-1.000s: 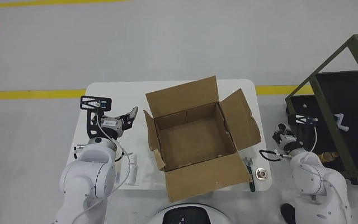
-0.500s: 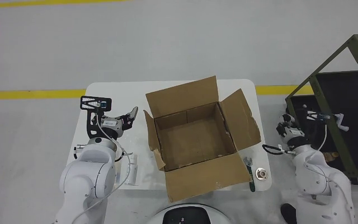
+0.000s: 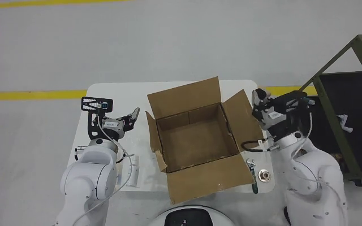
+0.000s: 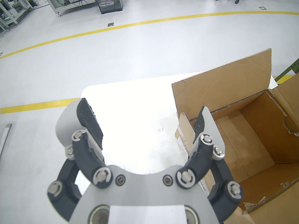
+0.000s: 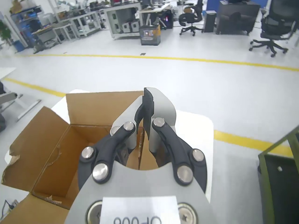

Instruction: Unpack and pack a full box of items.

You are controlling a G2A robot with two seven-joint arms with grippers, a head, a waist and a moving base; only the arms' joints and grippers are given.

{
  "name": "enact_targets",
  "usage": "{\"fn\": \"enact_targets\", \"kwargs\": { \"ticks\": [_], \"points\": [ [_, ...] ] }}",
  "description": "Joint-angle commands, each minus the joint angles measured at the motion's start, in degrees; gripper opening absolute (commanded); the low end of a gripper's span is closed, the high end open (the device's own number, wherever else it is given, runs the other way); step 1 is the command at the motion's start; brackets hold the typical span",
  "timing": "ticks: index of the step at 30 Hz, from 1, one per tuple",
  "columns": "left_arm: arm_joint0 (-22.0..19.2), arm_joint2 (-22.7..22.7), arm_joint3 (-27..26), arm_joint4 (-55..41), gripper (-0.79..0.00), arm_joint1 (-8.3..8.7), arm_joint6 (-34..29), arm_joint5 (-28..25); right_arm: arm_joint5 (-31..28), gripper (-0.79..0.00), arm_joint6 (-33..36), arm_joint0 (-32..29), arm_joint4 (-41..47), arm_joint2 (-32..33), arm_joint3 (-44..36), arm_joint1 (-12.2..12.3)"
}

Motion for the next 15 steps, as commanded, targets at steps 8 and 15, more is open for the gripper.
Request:
{"fn": "enact_targets", "kwargs": {
  "ticks": [8,15],
  "points": [
    [0.0,0.0,0.0,0.0,0.0,0.0,0.0,0.0,2.4,-0.785,-15.41,-0.48,-4.24,-8.86,9.57,-0.53],
    [0.0,0.0,0.0,0.0,0.0,0.0,0.0,0.0,2.4,-0.785,-15.41,-0.48,-4.24,-8.86,9.57,-0.53]
  ]
}}
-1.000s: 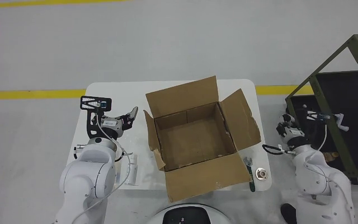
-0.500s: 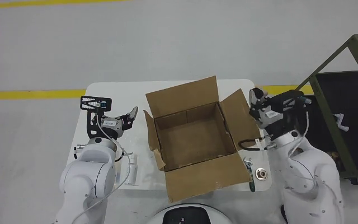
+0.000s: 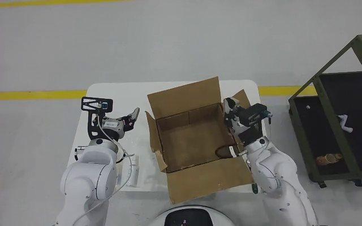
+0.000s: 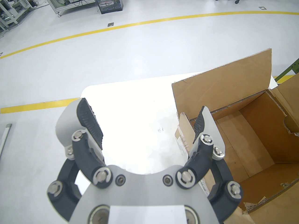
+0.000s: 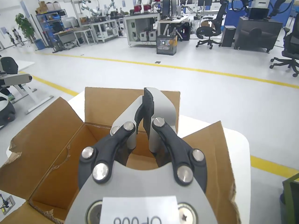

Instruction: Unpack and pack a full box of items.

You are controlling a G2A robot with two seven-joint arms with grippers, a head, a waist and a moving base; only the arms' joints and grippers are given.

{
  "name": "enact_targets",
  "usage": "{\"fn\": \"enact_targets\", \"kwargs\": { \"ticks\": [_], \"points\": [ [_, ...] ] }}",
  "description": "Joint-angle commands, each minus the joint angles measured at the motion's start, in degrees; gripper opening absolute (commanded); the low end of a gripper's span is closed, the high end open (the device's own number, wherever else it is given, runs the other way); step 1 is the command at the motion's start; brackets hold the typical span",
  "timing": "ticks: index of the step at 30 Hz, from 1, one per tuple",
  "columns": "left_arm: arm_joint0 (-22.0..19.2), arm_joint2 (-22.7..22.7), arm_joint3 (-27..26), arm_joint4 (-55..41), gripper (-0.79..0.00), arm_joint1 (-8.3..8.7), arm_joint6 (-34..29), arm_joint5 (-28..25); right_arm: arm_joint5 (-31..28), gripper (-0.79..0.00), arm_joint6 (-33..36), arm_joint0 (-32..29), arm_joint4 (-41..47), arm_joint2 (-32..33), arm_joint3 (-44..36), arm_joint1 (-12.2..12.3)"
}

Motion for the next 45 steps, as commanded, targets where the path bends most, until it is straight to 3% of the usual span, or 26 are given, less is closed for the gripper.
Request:
{"fn": "enact_targets", "kwargs": {
  "ticks": [1,4,8,11,15,17,21,34,41,45],
  "points": [
    [0.0,0.0,0.0,0.0,0.0,0.0,0.0,0.0,0.0,-0.785,0.0,0.0,0.0,0.0,0.01,0.0],
    [0.58,0.0,0.33,-1.0,0.0,0.02,1.18,-0.59,0.0,-0.785,0.0,0.0,0.0,0.0,0.01,0.0],
    [1.92,-0.84,1.0,-3.6,0.0,0.33,0.65,-5.16,-3.33,-0.785,-1.42,0.41,2.11,0.23,-0.18,0.23],
    [2.41,-2.72,1.15,-5.27,0.0,0.94,-2.37,-12.56,-7.87,-0.785,-2.29,1.35,3.4,1.76,0.14,0.66],
    [3.4,-5.23,2.45,-5.5,0.0,2.08,-13.26,-23.93,-13.93,-0.785,-2.91,2.11,4.98,4.07,0.76,1.32],
    [3.63,-5.81,3.83,-7.34,0.0,2.27,-20.09,-24.15,-16.43,-0.785,-3.3,2.28,6.15,5.02,1.24,1.61],
    [3.58,-5.89,4.97,-9.89,0.0,2.61,-27.96,-24.71,-19.49,-0.785,-3.3,2.24,6.83,6.27,1.73,2.12],
    [4.03,-5.69,5.72,-10.21,0.0,2.71,-28.42,-25.14,-20.3,-0.785,-2.99,1.79,7.27,6.23,2.06,2.33],
    [2.05,-5.56,13.92,-5.75,0.0,3.5,-38.37,-25.16,-20.3,-0.785,-2.99,1.79,7.27,6.23,2.06,2.33],
    [0.74,-5.88,18.96,-5.6,0.0,4.13,-40.36,-25.17,-20.3,-0.785,-2.99,1.79,7.27,6.23,2.06,2.33]
  ]
}}
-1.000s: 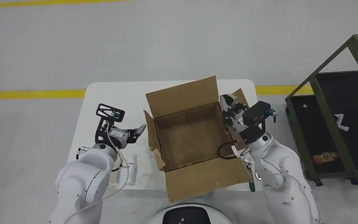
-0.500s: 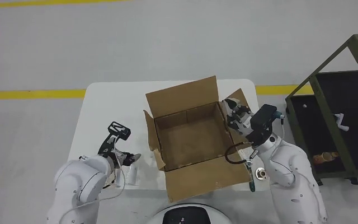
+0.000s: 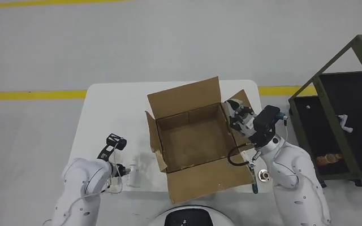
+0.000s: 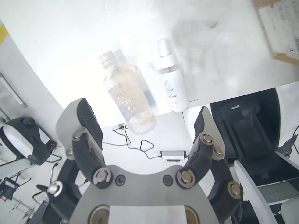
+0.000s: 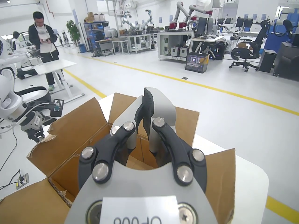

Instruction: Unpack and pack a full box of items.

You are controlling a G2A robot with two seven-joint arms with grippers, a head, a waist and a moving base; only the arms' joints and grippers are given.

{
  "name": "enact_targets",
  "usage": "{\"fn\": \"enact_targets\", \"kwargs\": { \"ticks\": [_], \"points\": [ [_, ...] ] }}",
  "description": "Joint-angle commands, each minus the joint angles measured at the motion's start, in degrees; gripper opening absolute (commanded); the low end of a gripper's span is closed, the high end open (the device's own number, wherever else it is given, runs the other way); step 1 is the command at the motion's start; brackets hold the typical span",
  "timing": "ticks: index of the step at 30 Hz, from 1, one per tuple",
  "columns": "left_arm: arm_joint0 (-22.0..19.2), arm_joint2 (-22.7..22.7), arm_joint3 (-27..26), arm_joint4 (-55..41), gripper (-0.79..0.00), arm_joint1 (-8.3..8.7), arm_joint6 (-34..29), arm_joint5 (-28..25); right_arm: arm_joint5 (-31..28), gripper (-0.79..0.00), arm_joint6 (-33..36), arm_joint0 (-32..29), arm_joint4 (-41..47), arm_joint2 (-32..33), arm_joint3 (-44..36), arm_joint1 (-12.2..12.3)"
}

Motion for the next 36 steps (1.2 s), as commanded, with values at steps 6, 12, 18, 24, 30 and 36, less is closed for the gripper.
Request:
{"fn": "enact_targets", "kwargs": {
  "ticks": [6,12,18,24,30,36],
  "points": [
    [-1.73,1.18,8.7,0.12,0.0,1.58,0.08,0.11,0.0,-0.785,0.0,0.0,0.0,0.0,0.0,0.0],
    [-1.73,1.18,8.7,0.12,0.0,1.58,0.08,0.11,0.0,-0.785,0.0,0.0,0.0,0.0,0.0,0.0],
    [-1.61,1.23,8.8,0.08,0.0,1.58,0.5,0.24,0.88,-0.785,-0.29,-0.42,0.25,-0.68,-0.35,0.25],
    [-2.01,0.35,11.43,-2.59,0.0,1.87,2.97,1.32,1.31,-0.785,-0.35,-0.38,0.74,-0.83,-0.45,0.57],
    [-4.54,-2.58,18.54,-1.7,0.0,2.57,7.19,3.02,1.72,-0.785,-0.04,-0.93,0.94,-1.37,-0.68,0.86],
    [-6.15,-4.32,22.99,-4.5,0.0,3.0,8.66,4.5,2.01,-0.785,0.15,-0.89,1.12,-1.74,-0.54,1.15]
  ]
}}
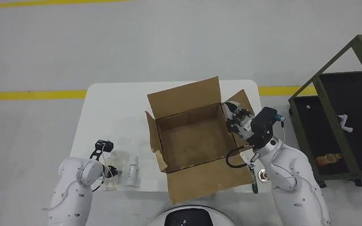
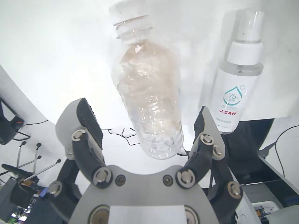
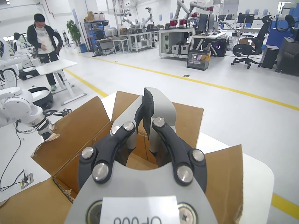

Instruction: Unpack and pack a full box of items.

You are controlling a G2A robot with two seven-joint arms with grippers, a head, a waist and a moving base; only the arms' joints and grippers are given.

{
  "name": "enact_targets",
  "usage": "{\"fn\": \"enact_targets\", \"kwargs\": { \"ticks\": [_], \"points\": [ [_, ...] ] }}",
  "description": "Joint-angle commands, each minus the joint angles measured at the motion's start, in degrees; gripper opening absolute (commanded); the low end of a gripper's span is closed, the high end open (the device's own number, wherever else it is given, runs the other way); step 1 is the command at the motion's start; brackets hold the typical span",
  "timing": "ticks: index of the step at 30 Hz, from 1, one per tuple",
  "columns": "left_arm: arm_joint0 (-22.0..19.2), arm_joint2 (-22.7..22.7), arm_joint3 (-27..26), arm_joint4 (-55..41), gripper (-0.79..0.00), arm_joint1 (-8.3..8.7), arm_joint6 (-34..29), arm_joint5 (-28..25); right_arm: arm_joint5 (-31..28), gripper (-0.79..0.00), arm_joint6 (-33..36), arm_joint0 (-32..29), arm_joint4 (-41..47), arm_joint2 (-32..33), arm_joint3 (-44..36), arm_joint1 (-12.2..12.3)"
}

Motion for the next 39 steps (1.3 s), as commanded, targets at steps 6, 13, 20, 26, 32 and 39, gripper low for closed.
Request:
{"fn": "enact_targets", "kwargs": {
  "ticks": [6,13,20,26,32,39],
  "points": [
    [0.72,-0.05,0.92,-0.91,0.0,0.5,2.21,-0.81,0.41,-0.785,-0.11,0.43,0.2,-0.59,0.52,0.29],
    [1.24,0.36,1.45,-1.67,0.0,0.96,2.65,-1.38,1.01,-0.785,-0.24,0.36,0.12,-0.9,0.65,0.6],
    [0.67,0.86,2.88,-3.69,0.0,1.28,2.27,-0.74,1.47,-0.785,-0.29,0.14,0.32,-0.83,0.44,0.93],
    [0.35,1.64,4.09,-3.8,-0.135,1.6,3.15,-0.38,1.76,-0.785,-0.19,0.21,0.49,-0.91,0.48,1.19],
    [0.14,2.24,4.76,-4.0,-0.289,1.93,3.63,-0.02,1.81,-0.785,-0.16,0.44,0.76,-1.1,0.66,1.45],
    [0.02,2.82,4.78,-4.44,-0.662,2.31,3.82,0.14,2.14,-0.785,-0.28,0.55,0.85,-1.34,1.1,1.72]
  ]
}}
